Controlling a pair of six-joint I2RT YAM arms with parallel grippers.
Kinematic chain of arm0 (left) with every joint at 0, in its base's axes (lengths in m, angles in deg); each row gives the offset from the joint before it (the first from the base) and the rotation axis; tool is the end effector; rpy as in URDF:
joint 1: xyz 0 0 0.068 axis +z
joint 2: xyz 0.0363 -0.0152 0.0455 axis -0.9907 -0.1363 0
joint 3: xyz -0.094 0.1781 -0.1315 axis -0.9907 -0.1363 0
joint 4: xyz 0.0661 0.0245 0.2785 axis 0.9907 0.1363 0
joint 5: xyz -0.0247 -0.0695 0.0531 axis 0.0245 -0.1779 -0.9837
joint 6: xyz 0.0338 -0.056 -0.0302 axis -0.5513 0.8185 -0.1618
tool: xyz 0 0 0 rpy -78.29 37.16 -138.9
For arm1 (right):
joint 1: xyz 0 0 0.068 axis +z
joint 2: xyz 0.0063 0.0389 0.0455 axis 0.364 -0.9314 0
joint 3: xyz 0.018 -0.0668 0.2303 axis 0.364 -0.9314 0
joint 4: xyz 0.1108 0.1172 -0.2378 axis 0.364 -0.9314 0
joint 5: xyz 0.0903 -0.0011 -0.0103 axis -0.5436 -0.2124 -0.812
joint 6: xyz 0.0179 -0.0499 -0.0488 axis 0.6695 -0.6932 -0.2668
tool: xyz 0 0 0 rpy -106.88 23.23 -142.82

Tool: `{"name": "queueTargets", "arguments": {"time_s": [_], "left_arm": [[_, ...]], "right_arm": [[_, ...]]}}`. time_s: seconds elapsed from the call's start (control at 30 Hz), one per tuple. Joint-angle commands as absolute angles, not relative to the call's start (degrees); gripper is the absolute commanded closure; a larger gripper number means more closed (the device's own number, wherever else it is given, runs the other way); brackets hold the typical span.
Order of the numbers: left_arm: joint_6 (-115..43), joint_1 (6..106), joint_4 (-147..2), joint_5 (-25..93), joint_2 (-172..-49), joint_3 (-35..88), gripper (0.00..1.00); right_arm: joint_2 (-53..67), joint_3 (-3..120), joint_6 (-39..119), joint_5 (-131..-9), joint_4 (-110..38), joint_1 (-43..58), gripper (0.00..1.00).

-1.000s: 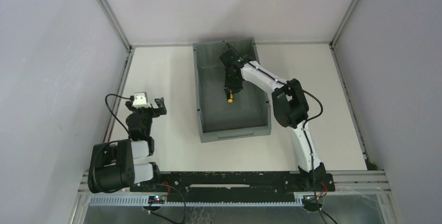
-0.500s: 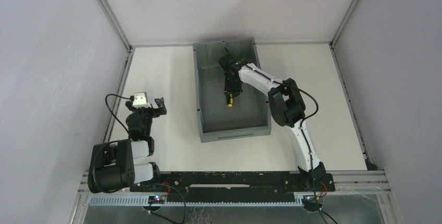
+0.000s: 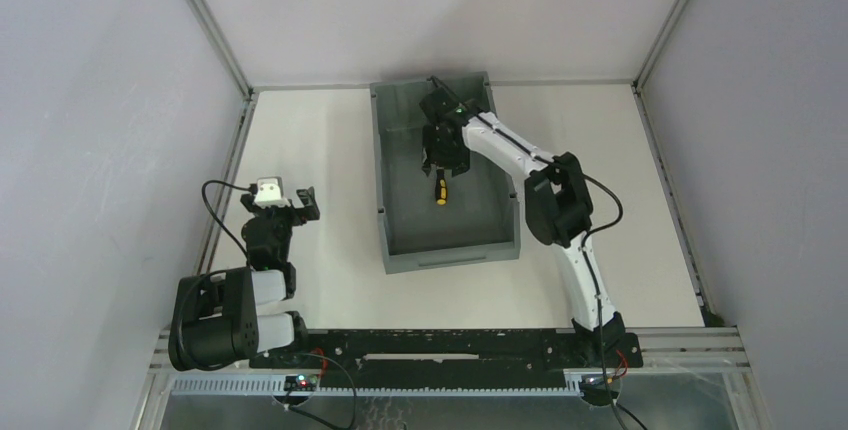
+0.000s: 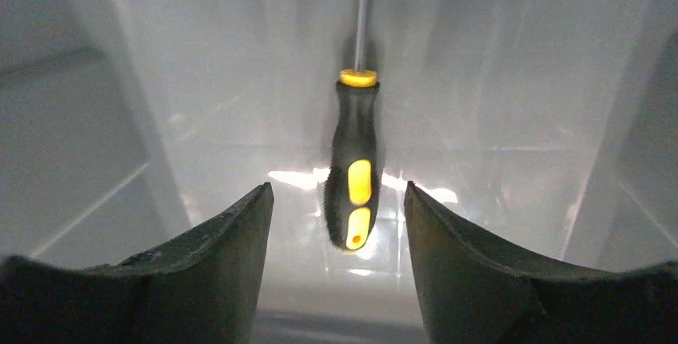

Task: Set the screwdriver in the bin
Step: Place the screwdriver in the bin, then reset both arms

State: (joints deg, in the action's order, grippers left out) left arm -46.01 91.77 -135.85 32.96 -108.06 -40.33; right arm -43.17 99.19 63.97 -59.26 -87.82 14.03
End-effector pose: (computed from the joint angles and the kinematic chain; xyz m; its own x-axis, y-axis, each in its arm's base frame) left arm 0.2434 0.0335 0.0999 -0.0364 -0.0362 -0.9987 -0.0432 0.9985 -0.0346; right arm 0.4112 0.2877 0.1514 -0.9330 -0.0372 -0.3581 -0.0955 0.9846 0.1465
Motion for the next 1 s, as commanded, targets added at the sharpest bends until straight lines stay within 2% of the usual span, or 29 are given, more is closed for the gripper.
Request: {"name": "queueTargets", "arguments": {"time_s": [0.0, 0.6, 0.97], "left_arm": [[-45.35, 91.57, -138.15, 32.68, -107.38, -38.12, 0.0], [-45.35, 91.59, -138.2, 32.63, -107.34, -38.06, 0.0], [-45.29, 91.58, -138.17, 32.62, -107.36, -38.11, 0.0]], "right_arm": [[-33.98, 103.65, 61.99, -59.04, -89.09, 14.62, 0.29], [-14.26, 104.77, 45.04, -51.66, -86.89, 10.34, 0.05], [1.84, 87.92, 42.79, -50.82, -82.04, -1.03, 0.02]]}}
